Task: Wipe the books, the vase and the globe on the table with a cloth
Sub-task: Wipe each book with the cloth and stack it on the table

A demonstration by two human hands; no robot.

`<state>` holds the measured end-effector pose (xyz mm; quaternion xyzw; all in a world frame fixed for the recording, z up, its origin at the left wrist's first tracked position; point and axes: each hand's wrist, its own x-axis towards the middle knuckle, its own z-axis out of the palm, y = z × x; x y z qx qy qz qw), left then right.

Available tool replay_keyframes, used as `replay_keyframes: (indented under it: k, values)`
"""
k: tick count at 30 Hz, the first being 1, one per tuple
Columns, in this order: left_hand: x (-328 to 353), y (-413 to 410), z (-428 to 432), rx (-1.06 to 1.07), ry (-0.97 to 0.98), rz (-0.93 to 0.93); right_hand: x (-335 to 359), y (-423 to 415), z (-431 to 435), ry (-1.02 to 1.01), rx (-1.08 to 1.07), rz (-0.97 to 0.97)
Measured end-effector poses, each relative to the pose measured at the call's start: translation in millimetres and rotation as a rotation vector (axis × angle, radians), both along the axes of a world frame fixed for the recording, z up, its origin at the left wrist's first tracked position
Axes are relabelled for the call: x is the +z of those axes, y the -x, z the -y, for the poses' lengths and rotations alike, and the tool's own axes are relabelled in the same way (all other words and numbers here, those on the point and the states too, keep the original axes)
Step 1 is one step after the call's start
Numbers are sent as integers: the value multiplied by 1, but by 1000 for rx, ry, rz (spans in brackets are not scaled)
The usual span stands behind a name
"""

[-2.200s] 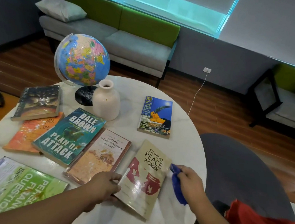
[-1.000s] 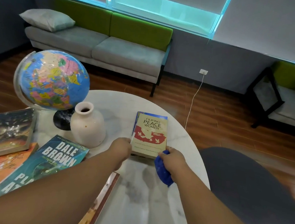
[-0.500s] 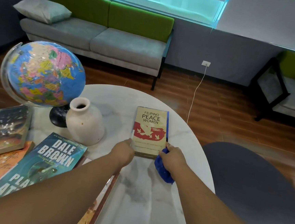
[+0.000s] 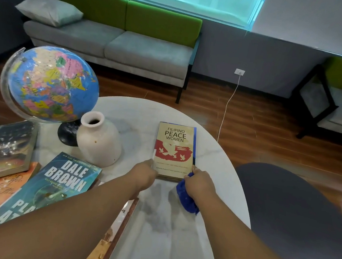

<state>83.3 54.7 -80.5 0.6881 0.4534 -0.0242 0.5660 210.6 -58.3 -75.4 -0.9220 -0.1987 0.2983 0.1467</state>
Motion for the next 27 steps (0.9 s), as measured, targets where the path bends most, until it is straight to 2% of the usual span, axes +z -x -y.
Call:
replay_keyframes:
  k: [6,12,15,18,20,23,25,27]
  values:
    - [4,3,3,-17,15,12,6,5,1,109,49,3]
    - [9,10,3,-53,56,32,10,8,7,95,46,-26]
    - [18,14,6,-95,97,52,10,9,14,-13,-25,-89]
    - [30,21,14,-29,48,82,10,18,30,-250,-252,-151]
    - [39,40,19,56,-44,101,8,27,44,-355,-409,-248]
    - [48,89,19,124,-142,174,17,48,61,-497,-639,-637]
    - [51,129,18,178,-172,179,26,68,70,-488,-671,-813]
    - [53,166,19,260,-182,168,26,89,76,-467,-618,-892]
